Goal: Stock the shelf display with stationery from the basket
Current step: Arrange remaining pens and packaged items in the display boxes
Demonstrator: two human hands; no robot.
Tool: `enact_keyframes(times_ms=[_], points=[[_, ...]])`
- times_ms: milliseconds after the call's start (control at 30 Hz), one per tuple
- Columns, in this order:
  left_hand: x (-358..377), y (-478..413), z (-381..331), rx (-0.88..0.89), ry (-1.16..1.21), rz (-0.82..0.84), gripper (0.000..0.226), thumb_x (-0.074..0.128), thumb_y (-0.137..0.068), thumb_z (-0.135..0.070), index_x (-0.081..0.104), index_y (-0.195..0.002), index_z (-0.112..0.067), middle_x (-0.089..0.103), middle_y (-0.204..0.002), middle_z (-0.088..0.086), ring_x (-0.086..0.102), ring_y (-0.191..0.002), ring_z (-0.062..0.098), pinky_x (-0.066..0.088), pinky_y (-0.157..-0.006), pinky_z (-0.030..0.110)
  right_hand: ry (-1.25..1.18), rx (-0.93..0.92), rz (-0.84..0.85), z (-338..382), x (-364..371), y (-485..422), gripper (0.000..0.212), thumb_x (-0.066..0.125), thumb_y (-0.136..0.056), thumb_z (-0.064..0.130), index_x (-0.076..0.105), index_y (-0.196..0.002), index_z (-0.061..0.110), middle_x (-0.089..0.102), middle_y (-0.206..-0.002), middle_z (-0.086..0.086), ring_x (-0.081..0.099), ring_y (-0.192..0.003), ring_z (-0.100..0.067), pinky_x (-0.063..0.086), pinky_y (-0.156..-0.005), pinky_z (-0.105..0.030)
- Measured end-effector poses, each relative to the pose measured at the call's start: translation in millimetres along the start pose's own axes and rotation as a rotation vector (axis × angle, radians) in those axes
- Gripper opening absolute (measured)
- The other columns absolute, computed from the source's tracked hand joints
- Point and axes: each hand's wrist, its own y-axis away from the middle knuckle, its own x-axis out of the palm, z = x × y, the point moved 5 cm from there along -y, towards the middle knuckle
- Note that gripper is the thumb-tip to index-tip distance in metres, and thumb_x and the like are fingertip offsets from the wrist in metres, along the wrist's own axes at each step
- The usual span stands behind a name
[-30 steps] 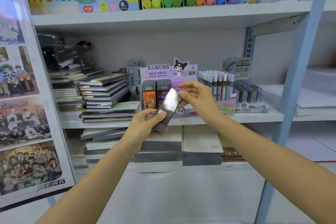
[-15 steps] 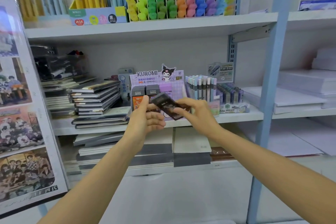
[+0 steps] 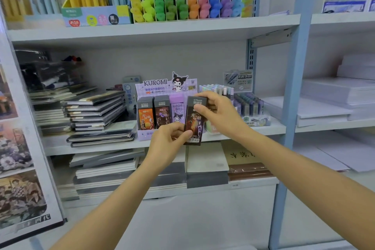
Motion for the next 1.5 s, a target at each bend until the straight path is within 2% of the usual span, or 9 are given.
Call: enact_keyframes(times_ms=[133,233,333,433,533,700,933,1167,1500], points=[[6,-6,11,0.104,-0.207,-0.06,0.036,0.057,-0.095,-0.036,0.057,-0.129,-0.024,0.065,-0.12,-0.01,0.056,-0.111,0.003,0.046,-0.096,0.031,0.001,0.021,-0.074,-4,-25,-10,0.013,0.061,-0.094,0.011,0.058,-0.106,0.015,0.068,-0.098,-0.002,0.068,-0.09,-0.01,0.057,-0.073,-0.023],[15,-12,21,0.258,-0.552,-0.012,0.057,0.055,-0.096,-0.033,0.036,-0.148,-0.018,0.041,-0.15,-0.001,0.034,-0.14,0.017,0.029,-0.114,0.038,0.003,-0.012,-0.219,-3,-48,-23,0.011,0.058,-0.095,0.011,0.052,-0.105,0.013,0.065,-0.098,-0.003,0.068,-0.087,-0.011,0.057,-0.065,-0.022],[28,-20,44,0.256,-0.868,0.114,0.069,0.046,-0.098,-0.042,0.014,-0.155,-0.02,0.014,-0.162,-0.002,0.011,-0.149,0.017,0.008,-0.121,0.037,0.074,-0.07,-0.279,-3,-58,-38,0.012,0.057,-0.096,0.012,0.051,-0.106,0.013,0.062,-0.096,0.006,0.066,-0.085,-0.005,0.056,-0.066,-0.021],[31,-22,51,0.276,-0.968,0.1,0.067,0.056,-0.094,-0.036,0.028,-0.151,-0.017,0.028,-0.157,0.003,0.034,-0.139,0.025,0.02,-0.118,0.043,0.19,-0.091,-0.237,-9,-52,-54,0.015,0.058,-0.095,0.013,0.054,-0.11,0.012,0.065,-0.097,0.003,0.067,-0.088,-0.012,0.058,-0.075,-0.029],[27,-24,49,0.362,-0.994,0.052,0.06,0.074,-0.079,-0.024,0.054,-0.135,-0.013,0.054,-0.136,0.008,0.058,-0.112,0.029,0.045,-0.097,0.045,0.286,-0.123,-0.197,-16,-36,-69,0.017,0.059,-0.094,0.013,0.056,-0.112,0.015,0.065,-0.093,0.004,0.065,-0.082,-0.012,0.056,-0.075,-0.029],[15,-23,51,0.431,-0.974,0.02,0.06,0.078,-0.069,-0.016,0.06,-0.126,-0.015,0.06,-0.125,0.007,0.062,-0.099,0.027,0.05,-0.08,0.039,0.456,-0.181,-0.068,-23,-6,-94,0.016,0.06,-0.092,0.009,0.058,-0.108,0.009,0.064,-0.098,-0.003,0.06,-0.087,-0.018,0.05,-0.079,-0.032],[11,-20,53,0.43,-0.945,0.034,0.061,0.074,-0.074,-0.012,0.057,-0.132,-0.017,0.059,-0.125,0.011,0.059,-0.108,0.028,0.048,-0.091,0.041,0.575,-0.054,0.044,-32,-6,-110,0.018,0.061,-0.092,0.013,0.059,-0.11,0.008,0.066,-0.103,-0.004,0.06,-0.096,-0.02,0.043,-0.077,-0.026],[12,-19,54,0.409,-0.93,0.038,0.06,0.07,-0.078,-0.012,0.054,-0.135,-0.017,0.057,-0.13,0.013,0.057,-0.114,0.031,0.045,-0.096,0.044,0.695,-0.015,0.111,-40,-1,-111,0.017,0.063,-0.092,0.015,0.059,-0.109,0.013,0.069,-0.103,-0.007,0.062,-0.09,-0.024,0.048,-0.078,-0.033],[11,-18,58,0.411,-0.942,0.065,0.063,0.063,-0.085,-0.015,0.043,-0.144,-0.02,0.048,-0.142,0.011,0.049,-0.125,0.029,0.037,-0.103,0.042,0.796,0.079,0.308,-62,15,-124,0.021,0.067,-0.09,0.018,0.062,-0.109,0.015,0.069,-0.113,-0.008,0.062,-0.109,-0.027,0.048,-0.09,-0.037]])
